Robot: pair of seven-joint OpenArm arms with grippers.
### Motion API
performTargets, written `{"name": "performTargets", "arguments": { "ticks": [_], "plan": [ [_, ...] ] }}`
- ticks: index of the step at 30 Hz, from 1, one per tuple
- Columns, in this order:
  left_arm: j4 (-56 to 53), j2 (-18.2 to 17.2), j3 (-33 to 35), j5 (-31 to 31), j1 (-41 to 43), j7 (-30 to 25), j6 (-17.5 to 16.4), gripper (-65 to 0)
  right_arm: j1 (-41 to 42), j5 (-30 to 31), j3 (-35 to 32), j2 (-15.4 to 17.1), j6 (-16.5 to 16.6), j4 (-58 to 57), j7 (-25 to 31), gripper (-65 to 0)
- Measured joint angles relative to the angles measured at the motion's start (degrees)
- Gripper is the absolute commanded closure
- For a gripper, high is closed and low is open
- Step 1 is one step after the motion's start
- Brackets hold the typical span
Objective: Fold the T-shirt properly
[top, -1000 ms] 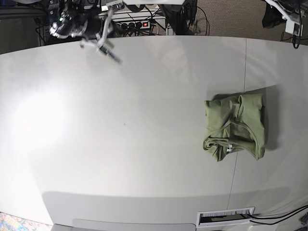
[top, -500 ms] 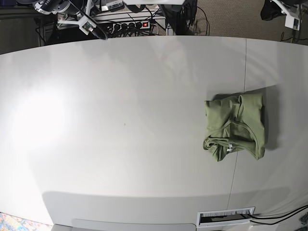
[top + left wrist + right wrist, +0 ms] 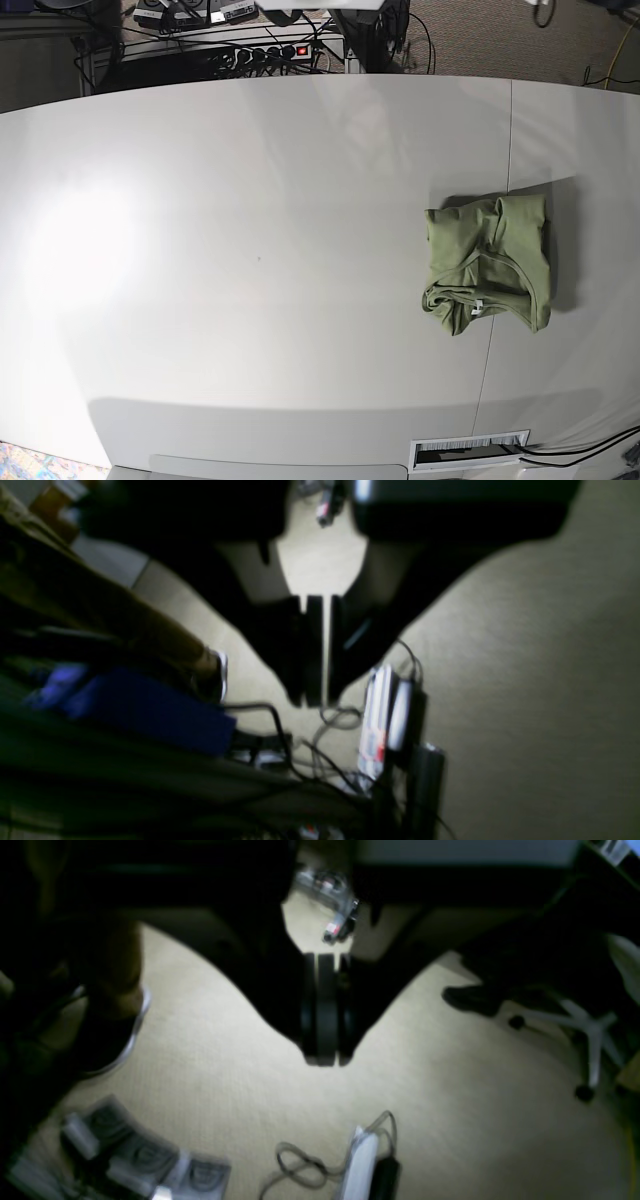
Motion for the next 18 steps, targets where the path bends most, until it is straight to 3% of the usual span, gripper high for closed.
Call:
{"name": "performTargets", "arguments": {
  "ticks": [3,6,14,18],
  "plan": [
    [-6.4,0.1,5.6,5.7,-3.8,-4.5,0.3,0.0,5.5,0.1,0.1,0.1,0.0,-9.4,1.5,0.0],
    [-11.3,0.0,11.4,11.0,-7.1,-9.2,4.5,0.0,12.1,-1.5,0.0,0.0,-0.2,-19.3,4.9,0.0],
    [-17.7,1.4,23.9,22.1,-13.1,-18.8,22.1,0.0,30.5,-1.3,-1.2,0.0,-0.3,-47.8,12.7,0.0],
    [-18.6,3.5,26.1,22.5,-14.3,-20.2,26.9,0.0,36.9,-2.8,-5.4,-0.2,-0.3,-58.3,18.7,0.0]
  ]
}}
